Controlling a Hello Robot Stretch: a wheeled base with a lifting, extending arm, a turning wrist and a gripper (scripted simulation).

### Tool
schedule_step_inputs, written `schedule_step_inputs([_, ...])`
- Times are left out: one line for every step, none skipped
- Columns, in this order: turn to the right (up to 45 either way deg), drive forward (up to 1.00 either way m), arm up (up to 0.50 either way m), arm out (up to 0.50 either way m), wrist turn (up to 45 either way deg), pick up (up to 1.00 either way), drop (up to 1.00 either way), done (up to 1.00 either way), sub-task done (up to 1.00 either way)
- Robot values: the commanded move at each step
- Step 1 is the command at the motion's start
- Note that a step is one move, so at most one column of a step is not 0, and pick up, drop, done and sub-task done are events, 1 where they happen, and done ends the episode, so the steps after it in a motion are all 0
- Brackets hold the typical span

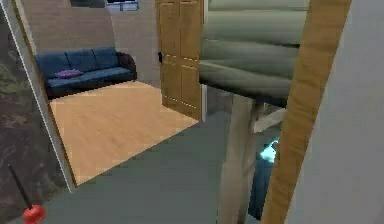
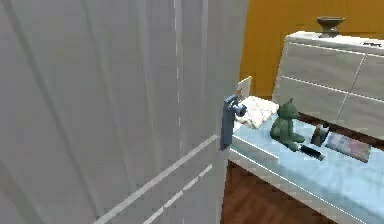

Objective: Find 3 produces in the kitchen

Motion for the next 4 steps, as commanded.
schedule_step_inputs([-36.0, 0.0, 0.0, 0.0, 0.0, 0.0, 0.0, 0.0, 0.0])
schedule_step_inputs([0.0, 0.15, 0.0, 0.0, 0.0, 0.0, 0.0, 0.0, 0.0])
schedule_step_inputs([-36.0, 0.0, 0.0, 0.0, 0.0, 0.0, 0.0, 0.0, 0.0])
schedule_step_inputs([0.0, 0.8, 0.0, 0.0, 0.0, 0.0, 0.0, 0.0, 0.0])
